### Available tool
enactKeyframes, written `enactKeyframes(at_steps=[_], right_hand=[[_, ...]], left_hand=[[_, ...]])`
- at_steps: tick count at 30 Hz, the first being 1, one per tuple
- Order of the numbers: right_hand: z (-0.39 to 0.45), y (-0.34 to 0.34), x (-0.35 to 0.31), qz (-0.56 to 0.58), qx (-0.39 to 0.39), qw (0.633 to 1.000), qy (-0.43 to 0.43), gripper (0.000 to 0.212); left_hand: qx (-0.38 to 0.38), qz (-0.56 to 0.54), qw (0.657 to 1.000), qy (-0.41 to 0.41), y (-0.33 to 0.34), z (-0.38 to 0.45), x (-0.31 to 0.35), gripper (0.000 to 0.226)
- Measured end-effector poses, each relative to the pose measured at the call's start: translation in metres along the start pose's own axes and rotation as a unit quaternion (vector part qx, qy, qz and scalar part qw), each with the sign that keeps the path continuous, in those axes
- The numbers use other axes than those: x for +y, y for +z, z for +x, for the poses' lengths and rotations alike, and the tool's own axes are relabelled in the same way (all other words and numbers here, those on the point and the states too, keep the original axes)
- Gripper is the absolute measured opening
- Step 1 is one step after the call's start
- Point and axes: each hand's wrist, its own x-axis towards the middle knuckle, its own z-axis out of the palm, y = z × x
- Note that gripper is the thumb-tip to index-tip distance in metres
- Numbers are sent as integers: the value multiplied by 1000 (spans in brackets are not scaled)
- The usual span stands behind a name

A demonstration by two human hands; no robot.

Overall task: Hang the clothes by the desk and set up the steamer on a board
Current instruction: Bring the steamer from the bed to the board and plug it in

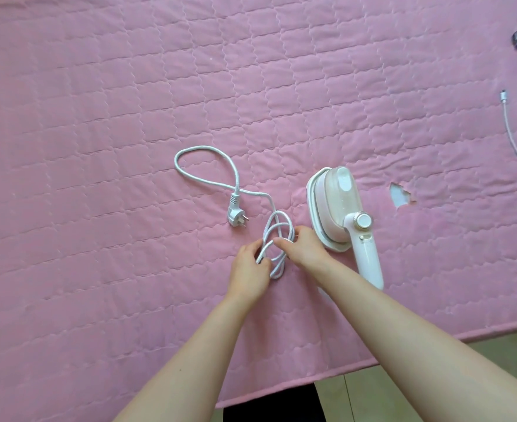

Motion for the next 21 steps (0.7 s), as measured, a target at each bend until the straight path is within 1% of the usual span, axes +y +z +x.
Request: enactKeyframes(at_steps=[2,5,6,8,10,12,16,17,19,20,21], right_hand=[[2,2,0,-4,14,1000,4,28],[3,6,0,5,36,999,11,33],[3,7,1,17,40,999,17,32],[3,9,1,31,40,998,25,23],[4,10,3,35,40,998,20,13],[3,8,4,19,37,999,7,10],[1,4,4,-55,45,997,-43,12],[-1,3,3,-71,49,995,-57,11],[-5,1,2,-94,53,990,-92,10],[-7,1,1,-99,52,987,-113,10],[-11,0,0,-104,49,984,-139,10]], left_hand=[[-24,-11,1000,-13,-4,-1,0,49],[-39,-7,999,-26,-14,1,0,36],[-27,4,999,-26,-19,3,0,31],[23,27,999,-26,-31,9,3,25],[75,19,997,-27,-47,19,6,21],[131,-34,989,-53,-64,35,11,24],[227,-131,959,-104,-97,73,23,34],[235,-177,949,-113,-101,78,32,34],[218,-277,926,-135,-104,85,50,21],[210,-314,915,-143,-106,89,57,17],[203,-342,906,-147,-108,93,62,18]])
